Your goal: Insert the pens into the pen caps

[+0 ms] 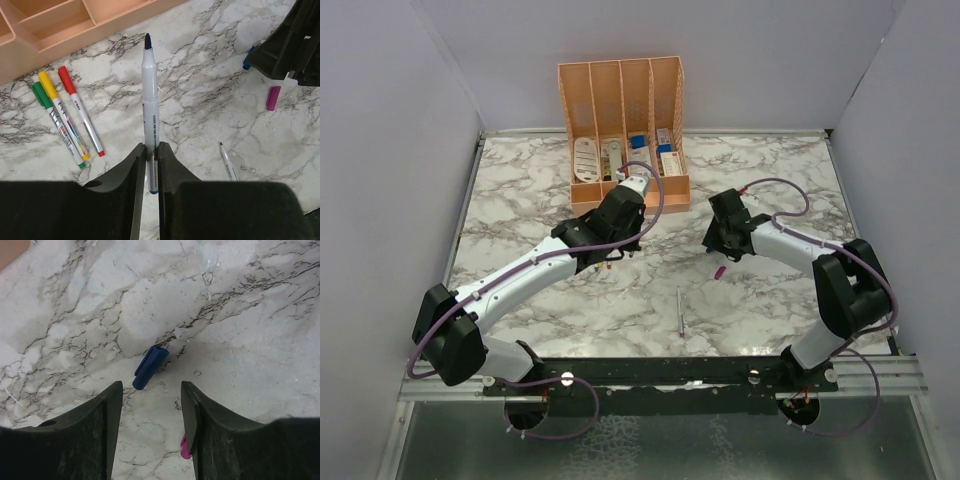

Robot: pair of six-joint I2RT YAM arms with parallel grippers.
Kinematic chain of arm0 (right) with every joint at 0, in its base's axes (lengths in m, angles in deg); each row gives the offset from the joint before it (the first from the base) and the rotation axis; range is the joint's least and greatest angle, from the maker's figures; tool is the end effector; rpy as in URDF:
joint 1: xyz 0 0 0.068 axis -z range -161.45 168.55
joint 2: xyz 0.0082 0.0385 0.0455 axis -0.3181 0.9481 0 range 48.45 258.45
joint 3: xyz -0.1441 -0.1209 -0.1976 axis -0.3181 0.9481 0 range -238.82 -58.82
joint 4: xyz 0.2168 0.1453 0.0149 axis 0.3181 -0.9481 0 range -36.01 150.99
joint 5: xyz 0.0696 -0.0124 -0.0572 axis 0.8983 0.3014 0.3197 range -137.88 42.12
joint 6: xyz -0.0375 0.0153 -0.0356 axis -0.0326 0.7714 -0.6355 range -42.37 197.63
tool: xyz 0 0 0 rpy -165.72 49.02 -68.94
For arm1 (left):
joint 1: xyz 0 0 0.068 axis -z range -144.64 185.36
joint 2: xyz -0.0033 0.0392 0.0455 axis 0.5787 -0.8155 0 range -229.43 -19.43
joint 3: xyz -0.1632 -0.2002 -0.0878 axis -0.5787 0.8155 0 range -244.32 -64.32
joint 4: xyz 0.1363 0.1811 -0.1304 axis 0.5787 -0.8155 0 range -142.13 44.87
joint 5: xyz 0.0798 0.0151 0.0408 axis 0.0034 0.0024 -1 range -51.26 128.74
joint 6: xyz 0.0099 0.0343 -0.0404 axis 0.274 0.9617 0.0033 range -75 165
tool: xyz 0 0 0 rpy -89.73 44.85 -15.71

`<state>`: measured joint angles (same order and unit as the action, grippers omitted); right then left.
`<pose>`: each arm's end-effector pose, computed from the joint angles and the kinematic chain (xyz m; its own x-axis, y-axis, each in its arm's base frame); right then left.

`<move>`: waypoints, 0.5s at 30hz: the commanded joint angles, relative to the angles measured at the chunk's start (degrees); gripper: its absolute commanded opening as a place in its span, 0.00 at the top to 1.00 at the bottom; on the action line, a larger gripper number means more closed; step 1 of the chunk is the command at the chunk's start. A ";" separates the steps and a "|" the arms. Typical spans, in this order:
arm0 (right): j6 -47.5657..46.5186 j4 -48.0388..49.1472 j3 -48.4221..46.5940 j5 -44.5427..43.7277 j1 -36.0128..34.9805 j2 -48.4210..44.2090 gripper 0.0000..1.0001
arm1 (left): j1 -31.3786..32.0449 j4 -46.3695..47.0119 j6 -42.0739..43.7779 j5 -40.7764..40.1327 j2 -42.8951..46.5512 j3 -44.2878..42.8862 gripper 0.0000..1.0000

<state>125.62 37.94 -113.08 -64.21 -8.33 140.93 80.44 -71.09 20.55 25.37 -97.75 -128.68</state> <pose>0.2838 0.1326 0.1779 -0.7562 0.4160 -0.5050 0.3713 0.9084 0.1923 0.2191 -0.2081 0.3015 -0.6458 0.0773 -0.7596 0.3256 0.9277 -0.1824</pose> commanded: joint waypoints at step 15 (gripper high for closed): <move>2.07 0.09 -3.92 0.88 0.33 7.35 0.52 | -0.41 2.05 1.13 1.20 1.12 0.90 1.00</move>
<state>126.21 38.20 -115.59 -63.10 -8.33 146.53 80.35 -70.26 20.99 25.57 -97.75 -128.16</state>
